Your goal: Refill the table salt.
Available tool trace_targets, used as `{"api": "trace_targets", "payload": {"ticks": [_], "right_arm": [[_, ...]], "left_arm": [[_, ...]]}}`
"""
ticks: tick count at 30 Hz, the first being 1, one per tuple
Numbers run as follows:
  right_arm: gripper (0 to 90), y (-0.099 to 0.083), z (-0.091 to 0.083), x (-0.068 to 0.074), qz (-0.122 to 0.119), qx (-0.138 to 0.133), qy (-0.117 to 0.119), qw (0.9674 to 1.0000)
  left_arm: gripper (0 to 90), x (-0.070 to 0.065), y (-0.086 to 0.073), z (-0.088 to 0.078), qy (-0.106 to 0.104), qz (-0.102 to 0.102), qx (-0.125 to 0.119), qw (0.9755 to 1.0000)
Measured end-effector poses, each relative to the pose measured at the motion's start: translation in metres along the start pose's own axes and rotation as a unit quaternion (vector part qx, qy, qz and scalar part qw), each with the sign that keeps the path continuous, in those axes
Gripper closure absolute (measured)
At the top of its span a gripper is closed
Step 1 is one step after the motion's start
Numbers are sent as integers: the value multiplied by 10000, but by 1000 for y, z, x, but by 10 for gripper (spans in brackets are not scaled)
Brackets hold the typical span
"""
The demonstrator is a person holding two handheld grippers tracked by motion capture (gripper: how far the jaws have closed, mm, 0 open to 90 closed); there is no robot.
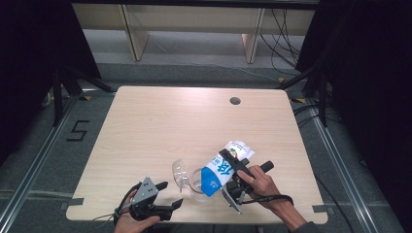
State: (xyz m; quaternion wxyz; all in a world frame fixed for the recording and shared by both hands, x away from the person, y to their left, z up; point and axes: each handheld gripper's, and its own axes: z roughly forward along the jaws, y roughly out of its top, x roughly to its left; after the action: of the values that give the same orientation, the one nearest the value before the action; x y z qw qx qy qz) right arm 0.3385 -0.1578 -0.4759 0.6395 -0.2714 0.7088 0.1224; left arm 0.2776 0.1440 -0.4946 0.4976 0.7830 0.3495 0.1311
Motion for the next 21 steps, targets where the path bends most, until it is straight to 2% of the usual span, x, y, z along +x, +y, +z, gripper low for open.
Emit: {"api": "trace_targets", "payload": {"ticks": [4,5,12,15,16,17,18,19,20,21], "right_arm": [[502,0,0,-1,-48,17,-15,10000],[503,0,0,-1,-53,21,-15,10000],[507,-1,0,0,-40,24,-20,10000],[507,-1,0,0,-51,23,-31,10000],[508,0,0,-1,-88,0,-51,9999],[508,-1,-1,2,105,62,-26,9999],[508,-1,-1,2,105,62,-26,9999],[509,0,0,-1,-88,-1,-50,9999],[510,0,0,2,94,53,-23,9999],[510,0,0,2,95,59,-24,9999]], "left_arm": [[210,0,0,0,-2,7,3,10000],[210,-1,0,1,-1,-53,-26,10000],[210,0,0,0,-1,-7,4,10000],[210,-2,0,1,4,-129,-25,9999],[210,-1,0,1,-2,-55,-28,10000],[210,0,0,0,1,-7,11,10000],[210,0,0,0,1,-7,11,10000],[210,-1,0,0,13,-101,7,9999],[210,0,0,0,7,-66,7,10000],[210,0,0,0,-4,0,4,10000]]}}
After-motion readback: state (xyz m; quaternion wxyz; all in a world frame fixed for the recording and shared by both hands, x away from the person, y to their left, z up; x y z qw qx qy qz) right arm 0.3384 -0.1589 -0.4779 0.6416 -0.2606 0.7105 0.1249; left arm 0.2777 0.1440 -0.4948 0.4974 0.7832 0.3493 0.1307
